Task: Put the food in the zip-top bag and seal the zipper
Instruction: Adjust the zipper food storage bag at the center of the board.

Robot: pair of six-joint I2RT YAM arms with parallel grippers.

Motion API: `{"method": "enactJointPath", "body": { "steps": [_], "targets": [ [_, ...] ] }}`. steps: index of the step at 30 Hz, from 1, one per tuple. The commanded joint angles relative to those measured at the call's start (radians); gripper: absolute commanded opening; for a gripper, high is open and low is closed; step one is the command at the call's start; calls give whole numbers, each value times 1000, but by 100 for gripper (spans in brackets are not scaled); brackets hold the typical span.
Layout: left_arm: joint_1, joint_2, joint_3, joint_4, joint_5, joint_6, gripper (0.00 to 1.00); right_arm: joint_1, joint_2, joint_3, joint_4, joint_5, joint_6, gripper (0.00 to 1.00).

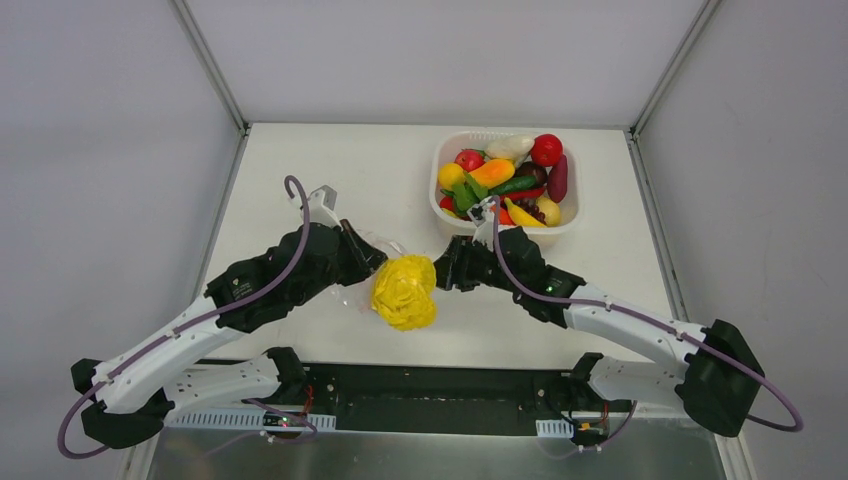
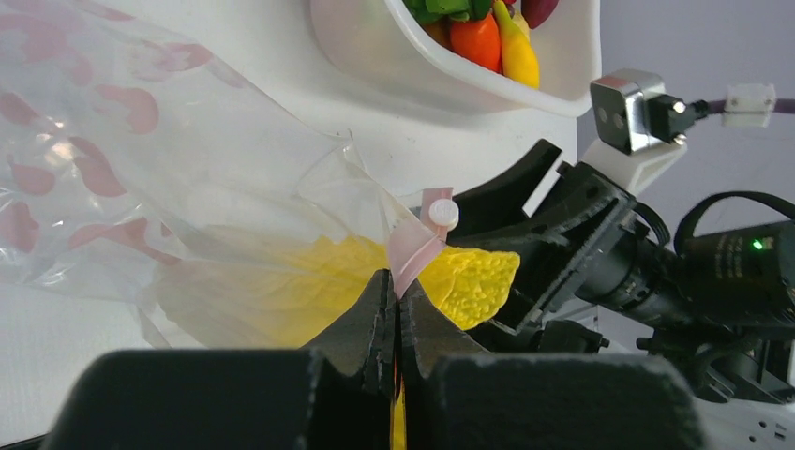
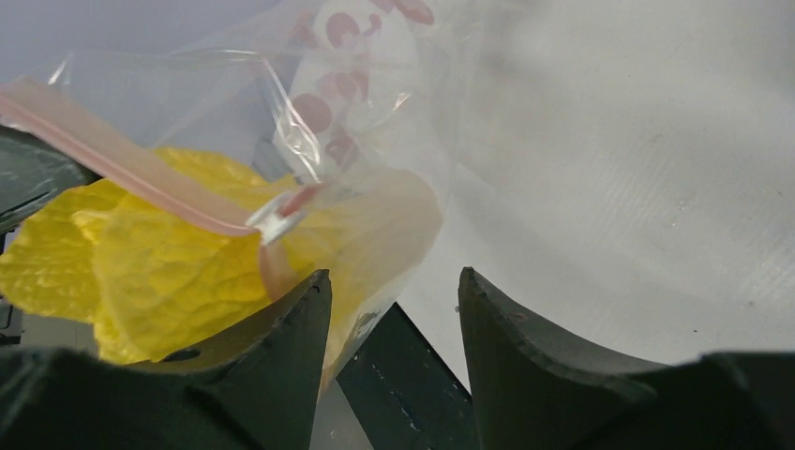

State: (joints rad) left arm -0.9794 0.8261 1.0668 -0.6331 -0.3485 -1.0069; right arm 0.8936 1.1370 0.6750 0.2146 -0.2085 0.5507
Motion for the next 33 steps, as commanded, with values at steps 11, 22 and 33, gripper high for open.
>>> {"method": "enactJointPath", "body": {
  "steps": [11,22,33],
  "targets": [
    [28,33,13,70,46,-14,0,49,-8,36,69,10,11,55],
    [30,74,-19,180,182,-27,0,63,66,12,223,-18,151,55],
    [32,38,-27,122,112,-19,0,63,-80,-61,339,-13,95,69]
  ]
}}
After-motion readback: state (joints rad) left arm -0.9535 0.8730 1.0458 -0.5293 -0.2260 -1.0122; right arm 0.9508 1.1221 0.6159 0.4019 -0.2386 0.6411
